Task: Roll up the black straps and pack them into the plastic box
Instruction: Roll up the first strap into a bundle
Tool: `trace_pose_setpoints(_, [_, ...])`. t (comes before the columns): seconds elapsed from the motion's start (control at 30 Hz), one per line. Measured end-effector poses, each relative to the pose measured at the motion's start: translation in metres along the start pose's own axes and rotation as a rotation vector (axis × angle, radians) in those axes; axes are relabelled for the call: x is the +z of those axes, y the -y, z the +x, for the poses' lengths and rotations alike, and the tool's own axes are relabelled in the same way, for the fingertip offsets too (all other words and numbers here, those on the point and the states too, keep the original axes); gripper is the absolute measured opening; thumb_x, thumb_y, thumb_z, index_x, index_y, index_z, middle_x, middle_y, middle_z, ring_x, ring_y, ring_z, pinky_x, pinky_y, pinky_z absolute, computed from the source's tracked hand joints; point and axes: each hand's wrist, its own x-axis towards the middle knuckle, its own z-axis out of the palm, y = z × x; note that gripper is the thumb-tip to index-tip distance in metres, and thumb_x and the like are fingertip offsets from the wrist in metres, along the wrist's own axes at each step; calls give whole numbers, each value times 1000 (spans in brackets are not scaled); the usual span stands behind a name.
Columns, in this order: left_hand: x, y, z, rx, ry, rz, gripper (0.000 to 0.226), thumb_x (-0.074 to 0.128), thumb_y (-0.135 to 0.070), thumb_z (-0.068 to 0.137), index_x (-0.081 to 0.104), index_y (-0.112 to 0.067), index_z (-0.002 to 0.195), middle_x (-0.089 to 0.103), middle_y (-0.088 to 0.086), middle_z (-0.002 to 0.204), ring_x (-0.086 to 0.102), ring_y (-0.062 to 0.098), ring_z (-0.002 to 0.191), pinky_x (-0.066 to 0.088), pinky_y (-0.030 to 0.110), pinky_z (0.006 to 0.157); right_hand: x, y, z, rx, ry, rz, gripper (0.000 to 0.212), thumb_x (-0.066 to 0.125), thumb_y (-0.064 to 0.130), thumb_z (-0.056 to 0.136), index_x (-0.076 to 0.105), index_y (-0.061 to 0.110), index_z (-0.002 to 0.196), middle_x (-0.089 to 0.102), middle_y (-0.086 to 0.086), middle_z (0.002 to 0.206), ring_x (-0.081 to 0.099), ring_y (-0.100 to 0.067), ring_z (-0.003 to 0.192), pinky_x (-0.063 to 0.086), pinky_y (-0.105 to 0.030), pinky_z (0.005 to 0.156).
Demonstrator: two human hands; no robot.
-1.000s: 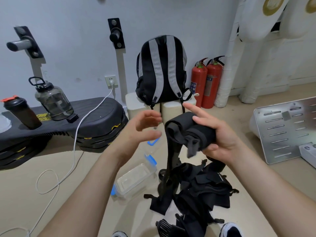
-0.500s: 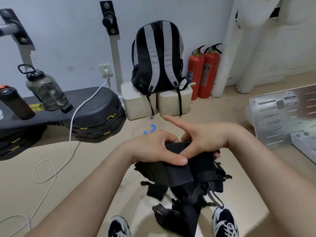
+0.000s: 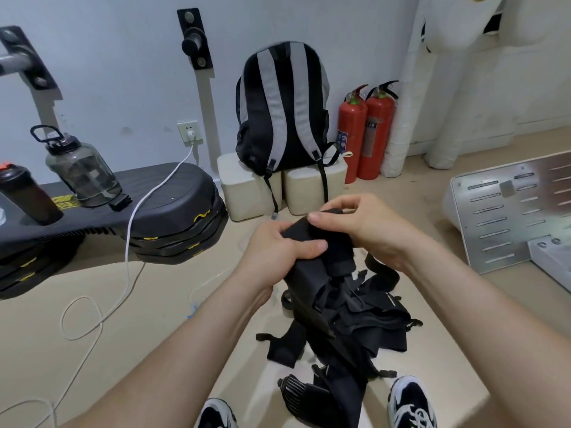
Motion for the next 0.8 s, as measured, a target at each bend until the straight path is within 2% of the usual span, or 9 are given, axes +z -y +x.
trace_pose_setpoints(0.07, [-9, -1, 2, 19, -25, -57, 21, 79, -4, 77, 75, -7, 97, 77, 12, 89, 72, 27, 82, 57, 37, 76, -7, 2, -5, -8, 237, 196, 37, 76, 7, 76, 70, 4, 112, 75, -12, 106, 71, -23, 102, 57, -25, 86])
trace_pose_setpoints(0.13, [-16, -3, 3, 34, 1, -129, 25, 78, -5, 76, 76, -4, 101, 76, 16, 96, 72, 29, 86, 57, 40, 83, -9, -3, -4, -25, 333, 264, 46, 72, -2, 80, 64, 1, 125, 71, -17, 119, 67, -27, 114, 53, -31, 98])
trace_pose_setpoints(0.23, [-19, -5, 2, 60, 49, -236, 40, 75, -12, 73, 71, 3, 109, 72, 22, 104, 69, 31, 91, 55, 40, 85, 1, -14, 1, -54, 312, 367, 54, 80, 24, 77, 66, 6, 126, 68, -17, 124, 64, -29, 118, 50, -42, 104])
trace_pose_setpoints(0.33, [-22, -5, 1, 76, 58, -218, 41, 75, -17, 76, 69, 4, 110, 70, 26, 108, 69, 34, 93, 53, 44, 89, 18, -18, 0, -8, 342, 559, 49, 73, 41, 82, 68, 9, 120, 69, -19, 118, 67, -33, 107, 58, -41, 89])
trace_pose_setpoints(0.4, [-24, -5, 0, 88, 52, -95, 26, 78, -18, 82, 72, -1, 101, 74, 21, 99, 72, 33, 88, 57, 41, 83, 24, -13, -2, -13, 261, 425, 41, 63, 42, 89, 69, 9, 113, 68, -18, 101, 63, -35, 83, 56, -37, 65])
trace_pose_setpoints(0.5, [-22, -6, -3, 112, 24, 155, 9, 69, -21, 93, 70, -13, 89, 74, -3, 77, 70, 10, 71, 51, 20, 61, 25, -11, -1, -130, 96, 93, 26, 60, 35, 95, 68, 13, 106, 67, -4, 82, 64, -16, 67, 50, -25, 50])
trace_pose_setpoints(0.6, [-22, -4, -1, 100, 46, 377, 13, 61, -26, 96, 68, -14, 94, 74, -1, 83, 70, 14, 79, 54, 26, 66, 24, -15, 3, -293, 33, -237, 19, 65, 30, 95, 66, 26, 114, 70, 17, 82, 65, 1, 74, 51, -17, 61])
trace_pose_setpoints(0.7, [-28, -8, 0, 16, 157, 242, 25, 57, -25, 92, 68, -7, 105, 70, 9, 93, 67, 20, 86, 51, 30, 72, 16, -16, 6, -396, -4, -494, 42, 69, 47, 87, 59, 37, 127, 71, 15, 104, 65, -3, 100, 55, -33, 89])
trace_pose_setpoints(0.8, [-30, -11, 0, -58, 203, 64, 52, 59, -45, 85, 65, -7, 121, 67, 10, 104, 62, 24, 96, 47, 38, 87, 7, -13, 6, -432, -10, -638, 62, 70, 46, 86, 47, 38, 143, 64, 12, 117, 59, -7, 111, 50, -38, 99])
